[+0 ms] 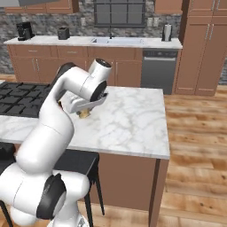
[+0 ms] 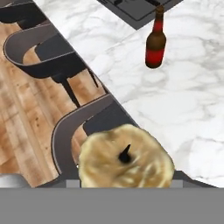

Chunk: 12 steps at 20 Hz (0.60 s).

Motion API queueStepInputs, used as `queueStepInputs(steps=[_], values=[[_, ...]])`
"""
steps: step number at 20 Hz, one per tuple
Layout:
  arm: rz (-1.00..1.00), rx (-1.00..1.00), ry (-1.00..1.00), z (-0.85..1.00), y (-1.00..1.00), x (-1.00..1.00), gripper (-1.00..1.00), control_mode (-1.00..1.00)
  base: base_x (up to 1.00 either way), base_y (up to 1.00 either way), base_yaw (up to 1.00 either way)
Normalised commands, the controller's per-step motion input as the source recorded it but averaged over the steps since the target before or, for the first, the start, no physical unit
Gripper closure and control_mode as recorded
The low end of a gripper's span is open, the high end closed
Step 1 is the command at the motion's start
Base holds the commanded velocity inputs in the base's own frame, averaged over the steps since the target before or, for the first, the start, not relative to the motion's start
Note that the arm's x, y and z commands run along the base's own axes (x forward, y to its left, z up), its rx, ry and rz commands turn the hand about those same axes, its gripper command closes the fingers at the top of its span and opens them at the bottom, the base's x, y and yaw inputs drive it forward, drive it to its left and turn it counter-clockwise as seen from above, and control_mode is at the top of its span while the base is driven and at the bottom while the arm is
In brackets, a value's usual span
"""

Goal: Get the candle and the beer from the cabinet and move them to the dining counter.

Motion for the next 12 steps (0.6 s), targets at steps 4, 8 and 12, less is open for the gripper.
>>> queueStepInputs(steps=[4, 8, 12], values=[[0.00, 0.10, -0.02, -0.40, 0.00, 0.43, 1.00, -1.00, 0.00, 0.00, 0.00], [0.00, 0.05, -0.01, -0.41, 0.03, 0.45, 1.00, -1.00, 0.00, 0.00, 0.00], [0.00, 0.00, 0.01, -0.29, 0.18, 0.49, 1.00, -1.00, 0.00, 0.00, 0.00]])
